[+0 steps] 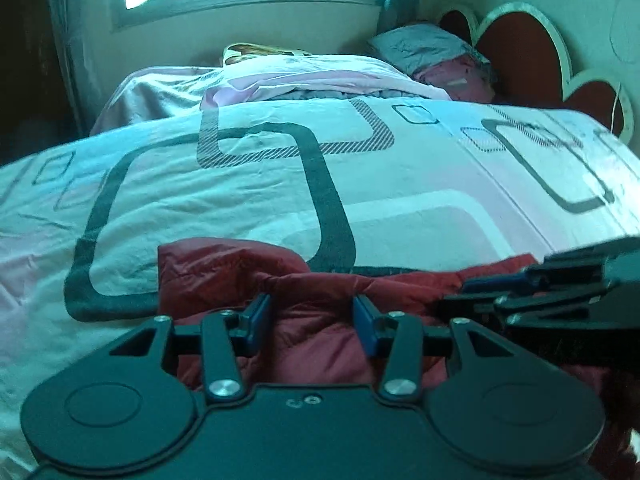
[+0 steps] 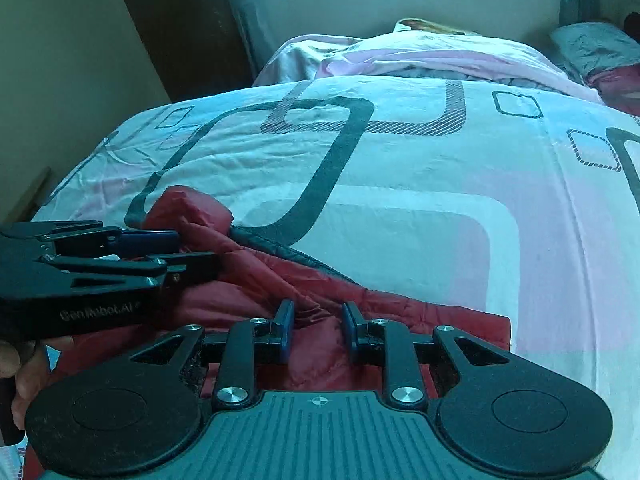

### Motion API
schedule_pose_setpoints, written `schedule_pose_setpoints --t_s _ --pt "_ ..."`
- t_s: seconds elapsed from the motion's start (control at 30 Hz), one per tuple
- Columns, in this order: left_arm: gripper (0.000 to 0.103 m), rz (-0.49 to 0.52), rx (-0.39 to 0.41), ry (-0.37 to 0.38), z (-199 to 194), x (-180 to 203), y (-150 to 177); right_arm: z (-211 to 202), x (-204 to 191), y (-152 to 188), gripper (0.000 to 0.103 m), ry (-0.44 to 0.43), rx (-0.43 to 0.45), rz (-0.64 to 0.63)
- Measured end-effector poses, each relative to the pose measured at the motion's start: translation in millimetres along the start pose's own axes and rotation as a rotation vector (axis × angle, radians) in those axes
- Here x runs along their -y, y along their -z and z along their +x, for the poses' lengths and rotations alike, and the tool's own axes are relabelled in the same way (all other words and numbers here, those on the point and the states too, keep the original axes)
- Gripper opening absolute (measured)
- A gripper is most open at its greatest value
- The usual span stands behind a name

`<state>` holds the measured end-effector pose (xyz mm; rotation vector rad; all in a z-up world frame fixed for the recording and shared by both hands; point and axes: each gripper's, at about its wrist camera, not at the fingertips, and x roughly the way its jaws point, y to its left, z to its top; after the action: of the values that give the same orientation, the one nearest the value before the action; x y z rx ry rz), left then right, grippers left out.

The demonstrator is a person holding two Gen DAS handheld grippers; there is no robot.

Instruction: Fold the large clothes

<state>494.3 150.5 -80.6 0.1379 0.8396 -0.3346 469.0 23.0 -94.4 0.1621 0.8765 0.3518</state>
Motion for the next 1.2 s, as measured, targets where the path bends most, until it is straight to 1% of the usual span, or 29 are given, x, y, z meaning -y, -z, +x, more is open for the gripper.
schedule_pose_setpoints --t_s 0.07,0.13,0.2,0.23,0.3,0.47,0.57,0.6,0.63,0.7,0.73,0.8,0.9,0.97,1.03,1.07,1.1,1.2 --pt "0.043 0.003 0.022 -0.006 -15.8 1.4 -0.4 -17.9 -1.6 -2.2 0.024 0.0 0.042 0.002" --pt "0.045 -0.017 0.059 -0.012 -40.5 -0.1 6.9 -46.9 -0.4 -1.0 0.024 -0.01 0.112 0.02" --pt "0.045 -0.037 0.074 -0.021 -61.0 0.9 18.1 -72.4 0.7 4.5 0.024 -0.031 0.141 0.049" --pt "0.045 -0.047 0.079 -0.023 -71.3 2.6 24.6 -83.7 -0.3 10.0 0.024 -0.032 0.157 0.043" --pt "0.045 -0.059 0.077 -0.019 -92.1 10.0 40.1 -104.9 -4.3 26.0 0.024 -0.032 0.147 0.022" --pt "0.045 -0.08 0.092 -0.022 -137.3 34.4 88.6 -146.3 -19.8 84.2 0.024 -0.05 0.137 -0.046" --pt "0.045 -0.073 0.057 -0.02 -138.0 45.3 109.4 -142.0 -25.0 107.4 0.024 -0.057 0.093 -0.035" --pt "0.046 -0.058 0.048 -0.035 -134.5 48.6 113.3 -137.5 -27.8 111.5 0.024 -0.062 0.079 -0.034" --pt "0.047 -0.043 0.037 -0.055 -130.8 50.2 115.5 -130.9 -31.7 116.1 0.024 -0.056 0.057 -0.049" --pt "0.047 -0.067 0.022 -0.057 -130.8 49.6 116.8 -120.2 -34.1 123.2 0.024 -0.034 0.022 -0.056" --pt "0.047 -0.066 0.016 -0.059 -133.6 50.2 117.0 -121.3 -34.3 126.5 0.024 -0.029 0.015 -0.045" --pt "0.045 -0.055 0.013 -0.077 -143.7 53.6 121.6 -134.7 -33.9 132.2 0.024 -0.029 0.022 -0.029" --pt "0.045 -0.047 0.013 -0.086 -157.1 58.9 138.8 -162.4 -36.3 144.2 0.024 -0.07 0.068 -0.038" --pt "0.045 -0.057 0.006 -0.09 -161.3 63.5 151.1 -161.7 -44.0 156.4 0.024 -0.07 0.028 -0.074" --pt "0.046 -0.064 0.004 -0.11 -165.4 67.1 159.5 -154.9 -48.5 167.8 0.024 -0.039 -0.017 -0.11" --pt "0.047 -0.068 0.003 -0.117 -167.9 67.8 162.7 -153.6 -48.2 173.6 0.024 -0.023 -0.039 -0.109" --pt "0.046 -0.071 0.001 -0.128 -172.1 68.4 165.1 -156.6 -46.5 176.4 0.024 -0.016 -0.041 -0.098" --pt "0.045 -0.076 0.015 -0.142 -194.9 71.3 171.8 -189.5 -46.9 184.8 0.024 -0.031 0.023 -0.083"
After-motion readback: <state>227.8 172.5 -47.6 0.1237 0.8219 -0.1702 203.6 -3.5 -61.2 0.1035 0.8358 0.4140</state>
